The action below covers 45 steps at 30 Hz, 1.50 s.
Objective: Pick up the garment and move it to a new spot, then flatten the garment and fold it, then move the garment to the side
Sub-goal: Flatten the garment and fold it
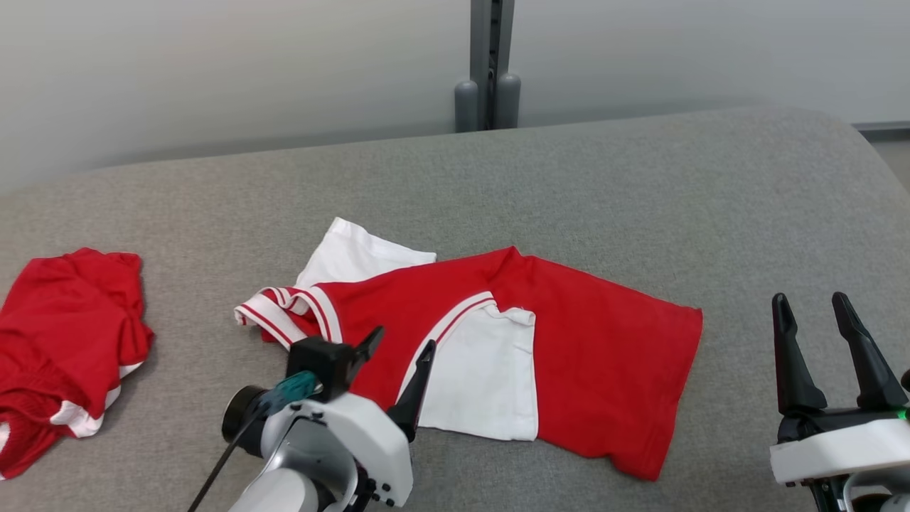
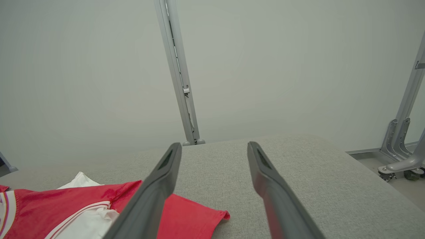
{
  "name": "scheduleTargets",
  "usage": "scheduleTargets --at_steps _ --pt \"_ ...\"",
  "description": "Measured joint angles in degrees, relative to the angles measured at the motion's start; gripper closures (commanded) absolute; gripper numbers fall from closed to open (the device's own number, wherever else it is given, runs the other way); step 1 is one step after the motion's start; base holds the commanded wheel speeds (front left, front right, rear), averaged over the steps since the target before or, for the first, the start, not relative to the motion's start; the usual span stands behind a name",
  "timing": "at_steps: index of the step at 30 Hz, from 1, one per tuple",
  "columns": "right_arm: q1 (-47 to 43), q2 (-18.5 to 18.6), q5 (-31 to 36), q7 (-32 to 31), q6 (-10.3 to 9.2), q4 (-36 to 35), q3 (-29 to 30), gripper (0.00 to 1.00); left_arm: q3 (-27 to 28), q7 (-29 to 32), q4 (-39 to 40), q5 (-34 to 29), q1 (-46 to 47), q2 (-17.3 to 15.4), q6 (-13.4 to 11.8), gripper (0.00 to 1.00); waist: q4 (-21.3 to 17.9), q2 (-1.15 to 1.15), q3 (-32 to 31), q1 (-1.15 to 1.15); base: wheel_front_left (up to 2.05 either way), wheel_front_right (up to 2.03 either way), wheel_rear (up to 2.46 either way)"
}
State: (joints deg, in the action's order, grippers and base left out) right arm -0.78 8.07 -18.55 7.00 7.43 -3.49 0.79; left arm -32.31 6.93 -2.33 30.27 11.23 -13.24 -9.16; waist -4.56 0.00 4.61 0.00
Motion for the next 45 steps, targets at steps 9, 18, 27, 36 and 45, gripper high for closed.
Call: scheduleTargets --at_steps 9,18,27,36,45 --pt "3.52 0.15 -0.29 0.66 0.00 0.63 -1.62 0.00 -5.53 9.98 -5.89 -0.51 8.24 3.61 1.56 0.00 -3.15 0.00 4.07 0.00 0.00 0.00 0.00" --pt "6.72 -0.31 -0.93 2.63 0.00 2.52 -2.99 0.00 -7.57 13.06 -13.34 -1.98 16.00 7.16 1.56 0.00 -6.19 0.00 8.93 0.00 0.00 0.00 0.00" --pt "9.46 -0.62 -1.35 4.21 0.00 4.99 -3.96 0.00 -9.23 12.62 -23.47 -1.90 22.18 9.26 3.07 0.00 -8.08 0.00 11.92 0.00 0.00 0.00 0.00" --pt "10.38 -0.76 -1.45 4.88 0.00 6.23 -4.53 0.00 -10.62 10.12 -29.08 0.25 25.38 10.26 4.59 1.00 -8.22 0.00 12.54 0.00 0.00 0.00 0.00" --pt "9.28 -0.12 -1.41 5.02 0.00 6.83 -3.28 0.00 -11.49 6.36 -26.47 2.91 24.75 10.38 5.75 1.00 -6.50 0.00 9.59 0.00 0.00 0.00 0.00"
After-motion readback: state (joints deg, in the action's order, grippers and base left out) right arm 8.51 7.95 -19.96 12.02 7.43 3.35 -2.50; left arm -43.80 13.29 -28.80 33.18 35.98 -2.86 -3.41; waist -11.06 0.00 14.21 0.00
